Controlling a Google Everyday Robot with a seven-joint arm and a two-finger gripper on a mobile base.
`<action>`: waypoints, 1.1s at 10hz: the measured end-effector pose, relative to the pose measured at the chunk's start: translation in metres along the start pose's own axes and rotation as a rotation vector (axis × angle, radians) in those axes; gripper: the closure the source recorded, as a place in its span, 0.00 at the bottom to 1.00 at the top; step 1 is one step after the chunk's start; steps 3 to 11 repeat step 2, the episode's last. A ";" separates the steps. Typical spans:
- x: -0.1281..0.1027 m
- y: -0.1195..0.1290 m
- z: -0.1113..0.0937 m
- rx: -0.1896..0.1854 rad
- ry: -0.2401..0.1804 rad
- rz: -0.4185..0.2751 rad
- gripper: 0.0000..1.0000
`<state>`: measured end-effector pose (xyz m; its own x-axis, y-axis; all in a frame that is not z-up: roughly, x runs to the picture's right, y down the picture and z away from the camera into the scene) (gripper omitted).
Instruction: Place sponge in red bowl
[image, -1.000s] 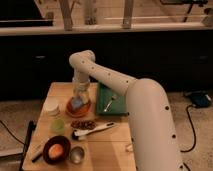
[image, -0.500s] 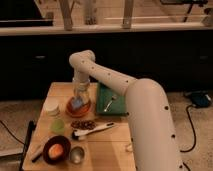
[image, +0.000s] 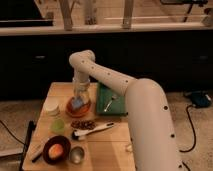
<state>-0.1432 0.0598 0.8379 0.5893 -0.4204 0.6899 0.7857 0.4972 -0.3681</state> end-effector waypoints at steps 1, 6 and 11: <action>0.000 0.000 0.000 0.000 0.000 0.001 0.48; 0.001 0.001 0.000 0.000 0.000 0.003 0.40; 0.001 0.001 0.000 0.000 0.000 0.003 0.40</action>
